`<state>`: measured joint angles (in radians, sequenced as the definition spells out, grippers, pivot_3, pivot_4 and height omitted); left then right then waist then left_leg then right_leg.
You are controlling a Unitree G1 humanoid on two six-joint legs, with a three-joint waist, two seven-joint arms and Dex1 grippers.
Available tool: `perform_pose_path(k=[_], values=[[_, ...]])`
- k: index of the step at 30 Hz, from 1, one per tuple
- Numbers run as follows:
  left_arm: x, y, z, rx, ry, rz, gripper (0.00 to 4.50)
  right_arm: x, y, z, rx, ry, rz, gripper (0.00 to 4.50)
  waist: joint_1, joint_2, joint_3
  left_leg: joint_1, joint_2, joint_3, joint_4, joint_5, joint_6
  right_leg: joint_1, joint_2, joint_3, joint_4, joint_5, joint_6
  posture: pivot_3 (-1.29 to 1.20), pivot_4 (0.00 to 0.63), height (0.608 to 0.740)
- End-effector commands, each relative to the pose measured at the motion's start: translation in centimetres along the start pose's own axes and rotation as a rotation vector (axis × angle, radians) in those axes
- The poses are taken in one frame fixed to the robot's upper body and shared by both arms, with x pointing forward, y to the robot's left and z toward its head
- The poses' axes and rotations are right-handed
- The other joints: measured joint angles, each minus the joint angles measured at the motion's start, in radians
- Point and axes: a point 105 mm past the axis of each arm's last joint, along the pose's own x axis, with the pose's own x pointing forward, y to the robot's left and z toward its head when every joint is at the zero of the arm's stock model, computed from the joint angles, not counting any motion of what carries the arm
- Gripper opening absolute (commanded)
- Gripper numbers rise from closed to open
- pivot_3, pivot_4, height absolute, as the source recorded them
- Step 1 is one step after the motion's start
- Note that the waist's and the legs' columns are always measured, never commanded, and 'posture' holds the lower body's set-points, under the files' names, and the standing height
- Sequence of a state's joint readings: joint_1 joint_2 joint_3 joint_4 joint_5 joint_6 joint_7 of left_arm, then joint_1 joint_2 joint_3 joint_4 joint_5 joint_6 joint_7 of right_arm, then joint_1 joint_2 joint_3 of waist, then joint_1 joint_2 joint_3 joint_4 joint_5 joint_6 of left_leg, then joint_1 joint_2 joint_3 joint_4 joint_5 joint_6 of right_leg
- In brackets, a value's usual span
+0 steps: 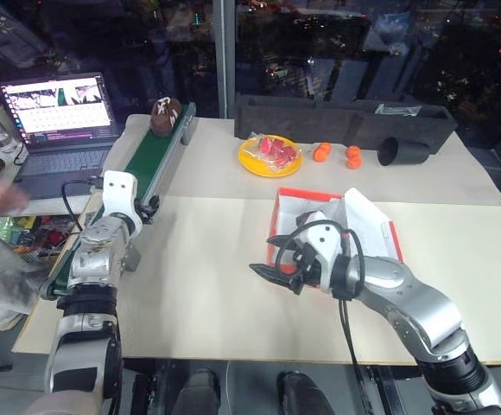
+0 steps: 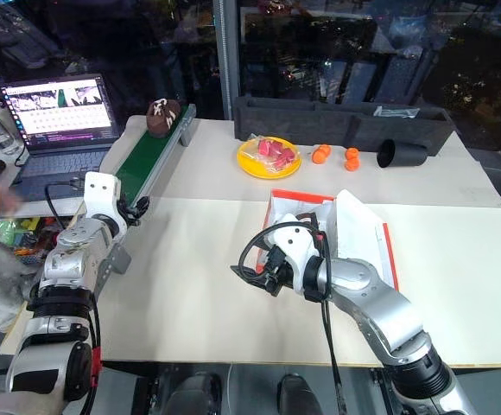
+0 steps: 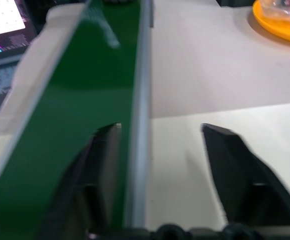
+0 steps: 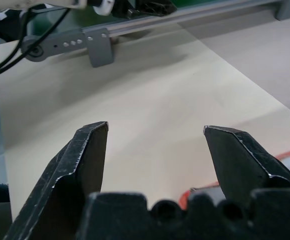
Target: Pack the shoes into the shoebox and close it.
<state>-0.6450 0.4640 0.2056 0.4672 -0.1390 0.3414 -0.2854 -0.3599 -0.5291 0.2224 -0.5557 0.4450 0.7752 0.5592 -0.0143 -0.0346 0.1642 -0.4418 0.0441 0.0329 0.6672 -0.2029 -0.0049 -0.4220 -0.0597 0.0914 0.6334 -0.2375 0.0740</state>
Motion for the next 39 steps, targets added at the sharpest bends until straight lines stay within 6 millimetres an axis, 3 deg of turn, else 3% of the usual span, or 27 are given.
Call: perform_pose_path(k=[1, 7, 9, 11, 18, 33, 39], values=[[-0.1, 0.8, 1.5, 0.024, -0.052, 0.023, 4.41, -0.4, -0.5, 0.6, -0.005, -0.022, -0.030, 3.71, 0.000, 0.000, 0.000, 0.000, 0.000, 0.000, 0.000, 0.000, 0.000, 0.000, 0.000, 0.000, 0.000, 0.000, 0.000, 0.00, 0.150, 0.740], [0.0, 1.5, 1.3, 0.039, -0.039, 0.051, 4.41, -0.5, -0.8, 0.2, 0.000, -0.009, -0.044, 3.71, 0.000, 0.000, 0.000, 0.000, 0.000, 0.000, 0.000, 0.000, 0.000, 0.000, 0.000, 0.000, 0.000, 0.000, 0.000, 0.00, 0.150, 0.740], [0.0, 1.7, 1.3, 0.039, -0.041, 0.057, 4.50, -0.6, -0.8, 0.1, 0.003, -0.007, -0.044, 4.20, 0.000, 0.000, 0.000, 0.000, 0.000, 0.000, 0.000, 0.000, 0.000, 0.000, 0.000, 0.000, 0.000, 0.000, 0.000, 0.00, 0.150, 0.740], [-0.2, 2.1, 1.6, 0.027, -0.057, 0.073, 4.50, -0.6, -0.8, 0.0, 0.009, -0.003, -0.042, 4.40, 0.000, 0.000, 0.000, 0.000, 0.000, 0.000, 0.000, 0.000, 0.000, 0.000, 0.000, 0.000, 0.000, 0.000, 0.000, 0.00, 0.150, 0.740], [-0.3, 2.8, 1.6, 0.058, -0.053, 0.098, 4.50, -0.6, -1.6, -0.1, -0.009, 0.003, -0.095, 4.40, 0.000, 0.000, 0.000, 0.000, 0.000, 0.000, 0.000, 0.000, 0.000, 0.000, 0.000, 0.000, 0.001, 0.000, 0.000, 0.00, 0.150, 0.740], [-0.2, 3.4, 1.4, 0.075, -0.047, 0.115, 4.50, -0.6, -1.3, -0.5, -0.011, 0.023, -0.086, 4.40, 0.000, 0.000, 0.000, 0.000, 0.000, 0.000, 0.000, 0.000, 0.000, 0.000, 0.000, 0.000, 0.001, 0.000, 0.000, 0.00, 0.150, 0.740], [0.0, 3.9, -0.7, 0.086, 0.017, 0.152, 4.50, -0.6, -1.4, -0.3, -0.016, 0.015, -0.093, 4.40, 0.000, 0.000, 0.000, 0.000, 0.000, 0.000, 0.001, 0.000, 0.000, 0.000, 0.000, 0.000, 0.002, 0.000, 0.000, 0.00, 0.150, 0.740]])
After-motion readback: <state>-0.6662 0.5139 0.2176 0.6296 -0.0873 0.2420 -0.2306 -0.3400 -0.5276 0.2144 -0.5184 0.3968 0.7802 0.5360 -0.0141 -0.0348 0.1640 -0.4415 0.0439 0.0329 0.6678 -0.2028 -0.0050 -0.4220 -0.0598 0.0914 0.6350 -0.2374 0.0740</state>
